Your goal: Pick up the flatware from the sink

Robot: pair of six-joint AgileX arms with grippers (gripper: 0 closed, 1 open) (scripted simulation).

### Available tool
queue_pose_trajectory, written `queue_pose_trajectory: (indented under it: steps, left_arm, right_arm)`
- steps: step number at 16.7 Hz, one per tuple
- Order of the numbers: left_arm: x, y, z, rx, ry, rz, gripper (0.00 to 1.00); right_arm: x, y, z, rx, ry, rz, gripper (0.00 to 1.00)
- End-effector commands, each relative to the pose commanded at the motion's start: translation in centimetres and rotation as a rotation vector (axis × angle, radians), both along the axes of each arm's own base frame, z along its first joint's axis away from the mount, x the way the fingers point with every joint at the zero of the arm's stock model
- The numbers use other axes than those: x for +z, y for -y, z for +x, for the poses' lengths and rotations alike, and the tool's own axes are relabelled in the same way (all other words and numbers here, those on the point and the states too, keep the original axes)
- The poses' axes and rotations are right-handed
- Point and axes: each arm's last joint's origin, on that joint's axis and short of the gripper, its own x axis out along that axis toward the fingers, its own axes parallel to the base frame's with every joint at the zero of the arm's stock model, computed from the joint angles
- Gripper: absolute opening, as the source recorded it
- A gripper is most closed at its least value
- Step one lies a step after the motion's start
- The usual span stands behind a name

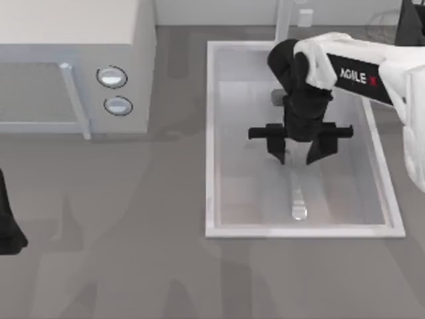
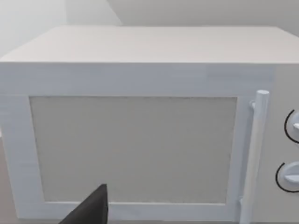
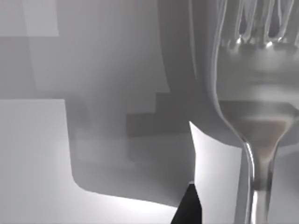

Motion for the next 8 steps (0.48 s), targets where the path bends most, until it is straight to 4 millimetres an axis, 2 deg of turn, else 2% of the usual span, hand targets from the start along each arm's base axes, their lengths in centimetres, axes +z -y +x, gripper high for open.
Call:
queue_pose_trajectory:
  steps: [2, 8]
  left_arm:
    - [0.0, 0.0, 0.0, 0.0, 0.0, 0.0, 1.0]
    - [0.0, 0.0, 0.0, 0.0, 0.0, 0.0, 1.0]
  right_arm:
    - [0.0, 0.0, 0.0, 0.0, 0.0, 0.0, 0.02]
    - [0.0, 0.0, 0.0, 0.0, 0.0, 0.0, 0.0]
